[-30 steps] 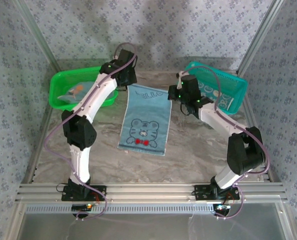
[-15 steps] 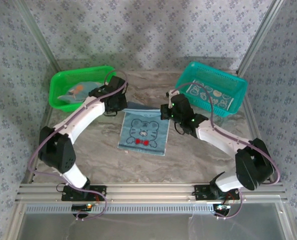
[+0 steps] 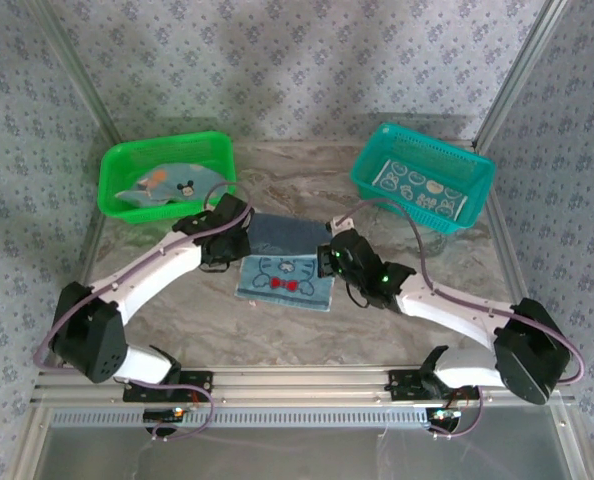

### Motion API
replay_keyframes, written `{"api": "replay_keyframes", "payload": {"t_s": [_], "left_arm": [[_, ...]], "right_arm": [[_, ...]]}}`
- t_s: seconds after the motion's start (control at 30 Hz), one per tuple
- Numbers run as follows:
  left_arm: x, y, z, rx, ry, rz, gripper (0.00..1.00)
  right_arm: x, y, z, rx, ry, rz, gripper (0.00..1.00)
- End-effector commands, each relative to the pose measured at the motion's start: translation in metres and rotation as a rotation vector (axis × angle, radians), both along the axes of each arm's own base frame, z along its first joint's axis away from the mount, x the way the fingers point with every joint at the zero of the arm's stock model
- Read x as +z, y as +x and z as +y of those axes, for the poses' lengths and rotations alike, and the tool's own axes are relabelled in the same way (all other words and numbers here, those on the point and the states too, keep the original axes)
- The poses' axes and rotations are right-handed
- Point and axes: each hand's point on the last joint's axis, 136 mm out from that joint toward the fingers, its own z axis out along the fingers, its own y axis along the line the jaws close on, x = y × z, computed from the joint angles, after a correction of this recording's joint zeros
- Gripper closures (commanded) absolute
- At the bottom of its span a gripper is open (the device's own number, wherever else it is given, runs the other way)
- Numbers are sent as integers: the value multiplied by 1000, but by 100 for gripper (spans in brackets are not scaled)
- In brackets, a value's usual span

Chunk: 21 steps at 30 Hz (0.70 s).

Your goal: Fold and stack the towels

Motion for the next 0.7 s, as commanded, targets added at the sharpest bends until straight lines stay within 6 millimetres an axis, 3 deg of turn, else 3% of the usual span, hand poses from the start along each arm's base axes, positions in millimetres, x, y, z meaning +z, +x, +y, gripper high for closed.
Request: {"api": "replay_keyframes", "payload": {"t_s": [0.0, 0.2, 0.67], "left_arm": [[7, -4, -1, 25, -32, -44, 100], [1, -21, -4, 23, -40, -45, 100], [-36, -52, -10, 12, -11, -6, 100]], "right_arm": [[-8, -8, -14, -78, -23, -6, 100], [-18, -18, -17, -79, -37, -2, 100], [-68, -42, -24, -73, -91, 50, 100]]}}
